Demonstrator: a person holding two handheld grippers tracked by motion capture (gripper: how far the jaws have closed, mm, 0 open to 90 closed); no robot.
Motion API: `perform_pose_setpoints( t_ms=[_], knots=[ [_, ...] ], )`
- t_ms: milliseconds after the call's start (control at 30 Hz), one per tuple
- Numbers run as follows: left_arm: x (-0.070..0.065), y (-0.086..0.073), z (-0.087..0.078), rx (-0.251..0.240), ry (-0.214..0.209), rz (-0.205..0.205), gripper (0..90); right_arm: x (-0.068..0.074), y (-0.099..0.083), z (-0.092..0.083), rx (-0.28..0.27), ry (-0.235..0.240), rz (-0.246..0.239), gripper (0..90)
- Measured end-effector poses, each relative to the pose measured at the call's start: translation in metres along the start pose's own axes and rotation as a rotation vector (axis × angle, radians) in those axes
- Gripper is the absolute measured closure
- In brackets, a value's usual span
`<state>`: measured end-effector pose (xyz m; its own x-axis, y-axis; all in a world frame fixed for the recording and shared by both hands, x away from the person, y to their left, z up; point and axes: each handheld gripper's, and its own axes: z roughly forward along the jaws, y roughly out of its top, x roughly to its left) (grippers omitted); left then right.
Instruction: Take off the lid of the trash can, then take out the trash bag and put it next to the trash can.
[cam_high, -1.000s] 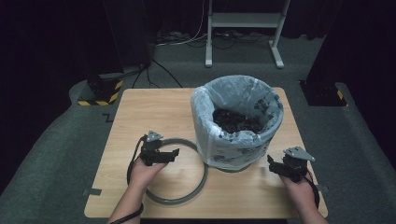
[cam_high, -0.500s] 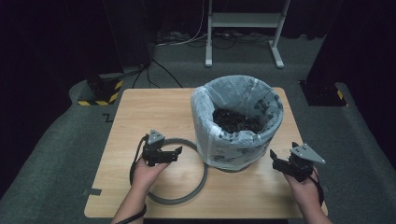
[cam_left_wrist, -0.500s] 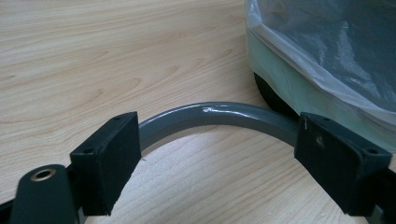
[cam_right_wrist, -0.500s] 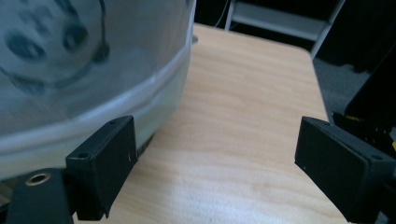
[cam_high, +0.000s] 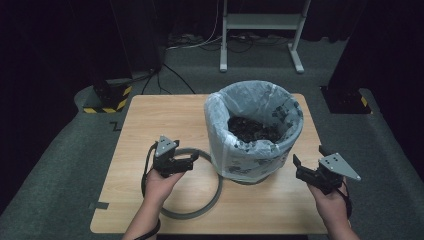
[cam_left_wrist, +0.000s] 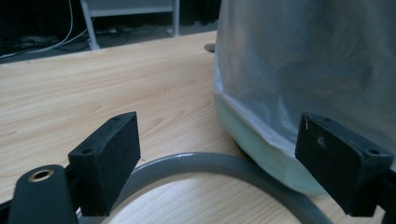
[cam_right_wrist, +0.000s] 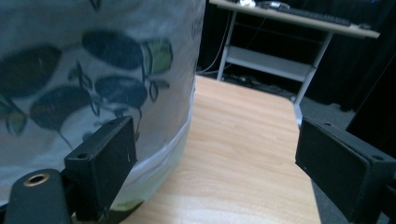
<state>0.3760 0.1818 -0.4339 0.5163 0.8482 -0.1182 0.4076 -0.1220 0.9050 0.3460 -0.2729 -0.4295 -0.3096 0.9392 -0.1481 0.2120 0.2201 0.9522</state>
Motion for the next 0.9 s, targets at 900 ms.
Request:
perform_pose_setpoints(
  t_ms=[900],
  knots=[
    [-0.018,0.028,-0.031,-0.304,-0.01,0.034,13.9,0.008,0.041,-0.037,-0.202,0.038,0.003,12.1]
  ],
)
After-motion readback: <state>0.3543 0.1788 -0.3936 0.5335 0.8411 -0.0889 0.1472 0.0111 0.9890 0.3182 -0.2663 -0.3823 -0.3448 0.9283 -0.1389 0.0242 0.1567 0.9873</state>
